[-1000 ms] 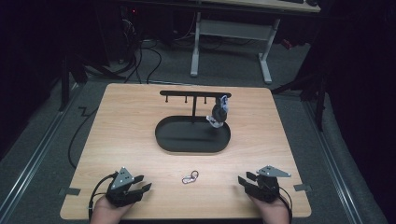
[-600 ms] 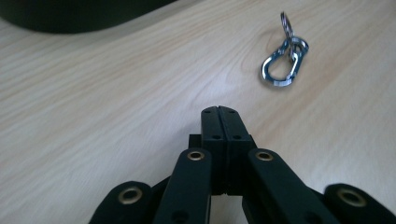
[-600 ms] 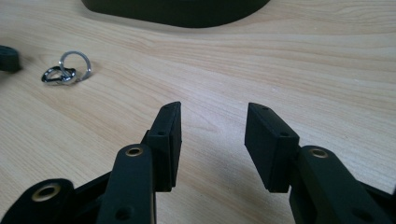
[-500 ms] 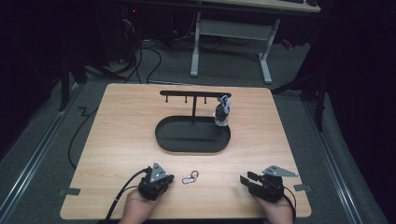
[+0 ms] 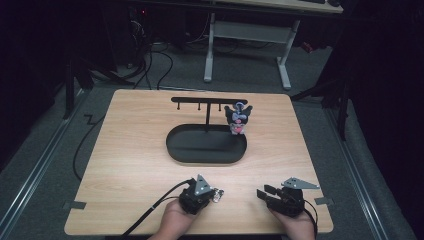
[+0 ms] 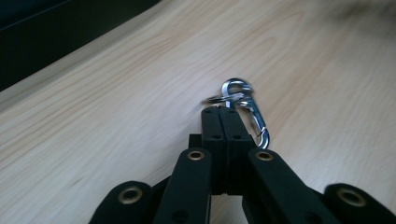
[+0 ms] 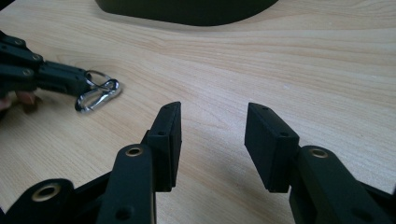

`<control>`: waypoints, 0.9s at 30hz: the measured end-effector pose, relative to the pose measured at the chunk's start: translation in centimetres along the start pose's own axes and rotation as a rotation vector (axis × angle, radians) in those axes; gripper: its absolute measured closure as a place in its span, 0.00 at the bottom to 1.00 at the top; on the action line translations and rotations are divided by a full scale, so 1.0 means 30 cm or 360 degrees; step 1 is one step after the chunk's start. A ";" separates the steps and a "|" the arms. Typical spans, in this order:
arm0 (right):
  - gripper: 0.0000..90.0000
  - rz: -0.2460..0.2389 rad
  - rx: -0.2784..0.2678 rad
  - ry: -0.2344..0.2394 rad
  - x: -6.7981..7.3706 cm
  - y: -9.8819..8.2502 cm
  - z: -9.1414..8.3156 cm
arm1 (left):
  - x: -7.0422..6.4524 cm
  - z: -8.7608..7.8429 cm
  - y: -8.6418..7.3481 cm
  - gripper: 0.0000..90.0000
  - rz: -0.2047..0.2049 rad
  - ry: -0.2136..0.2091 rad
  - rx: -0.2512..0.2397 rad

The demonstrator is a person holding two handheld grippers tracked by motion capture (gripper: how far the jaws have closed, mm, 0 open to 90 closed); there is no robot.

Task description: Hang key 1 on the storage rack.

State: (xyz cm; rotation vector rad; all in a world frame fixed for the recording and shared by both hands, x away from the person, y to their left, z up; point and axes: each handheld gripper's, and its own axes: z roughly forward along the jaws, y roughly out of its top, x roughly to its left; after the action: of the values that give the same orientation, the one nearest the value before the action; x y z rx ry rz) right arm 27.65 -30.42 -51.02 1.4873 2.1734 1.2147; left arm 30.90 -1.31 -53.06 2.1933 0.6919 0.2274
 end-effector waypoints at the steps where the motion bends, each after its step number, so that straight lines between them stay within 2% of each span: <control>1: 0.63 0.0011 0.0005 -0.0001 -0.001 -0.001 -0.001 | -0.018 0.015 0.011 1.00 0.0014 -0.0019 -0.0003; 3: 0.63 0.0020 0.0007 -0.0002 -0.005 -0.003 -0.002 | -0.047 0.040 0.031 1.00 0.0039 -0.0049 -0.0003; 6: 0.63 0.0031 0.0003 -0.0003 -0.011 -0.005 -0.003 | -0.078 0.074 0.060 1.00 0.0065 -0.0060 0.0001; 10: 0.63 0.0039 -0.0001 -0.0005 -0.017 -0.006 -0.006 | -0.097 0.111 0.095 1.00 0.0070 -0.0076 0.0013; 13: 0.63 0.0038 -0.0001 -0.0005 -0.019 -0.006 -0.007 | -0.101 0.117 0.104 1.00 0.0084 -0.0076 0.0017; 20: 0.63 0.0023 0.0006 0.0000 -0.022 -0.005 -0.001 | -0.065 0.048 0.050 0.97 0.0053 -0.0050 -0.0013; 27: 0.63 0.0031 0.0024 -0.0013 -0.020 -0.007 0.006 | 0.030 -0.053 -0.028 0.94 -0.0035 0.0062 -0.0058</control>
State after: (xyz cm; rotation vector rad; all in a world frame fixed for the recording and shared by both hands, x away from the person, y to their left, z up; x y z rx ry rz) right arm 27.89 -30.88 -51.43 1.5198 2.1726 1.1991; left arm 30.71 0.66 -52.70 2.1503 0.7276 0.2696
